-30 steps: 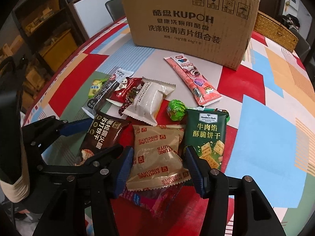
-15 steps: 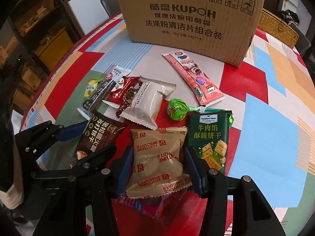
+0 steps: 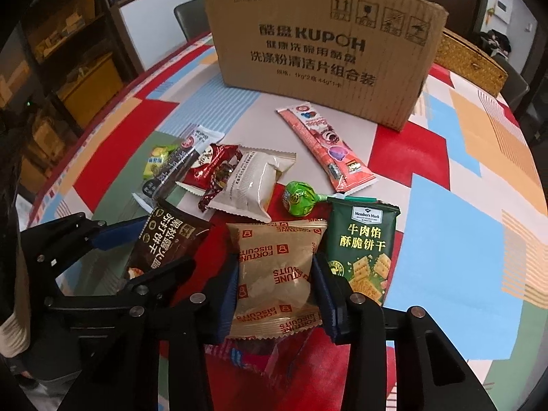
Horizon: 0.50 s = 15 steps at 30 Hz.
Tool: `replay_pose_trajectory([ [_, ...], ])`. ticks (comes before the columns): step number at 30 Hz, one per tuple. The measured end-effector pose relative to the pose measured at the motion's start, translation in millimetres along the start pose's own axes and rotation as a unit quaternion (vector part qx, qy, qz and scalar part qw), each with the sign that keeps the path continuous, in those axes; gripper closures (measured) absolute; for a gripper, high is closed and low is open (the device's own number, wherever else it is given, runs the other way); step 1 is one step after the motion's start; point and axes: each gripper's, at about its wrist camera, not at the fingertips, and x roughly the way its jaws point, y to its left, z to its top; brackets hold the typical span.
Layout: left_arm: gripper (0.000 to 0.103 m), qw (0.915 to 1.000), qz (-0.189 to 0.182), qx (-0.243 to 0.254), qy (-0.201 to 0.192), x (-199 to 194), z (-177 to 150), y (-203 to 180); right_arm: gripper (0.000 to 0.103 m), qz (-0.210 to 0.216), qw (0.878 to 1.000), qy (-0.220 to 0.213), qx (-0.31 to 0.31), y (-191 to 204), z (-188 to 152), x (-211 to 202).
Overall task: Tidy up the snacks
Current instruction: 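Carry both bags over the cardboard box and open both grippers to drop them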
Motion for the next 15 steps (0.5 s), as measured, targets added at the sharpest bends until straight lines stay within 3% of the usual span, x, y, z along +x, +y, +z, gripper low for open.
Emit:
replay_pose_trajectory([
  [15, 0.055, 0.9967, 0.002, 0.001, -0.081, -50, 21, -2, 0.061, -0.018, 0.997, -0.067, 0.035, -8, -2, -46],
])
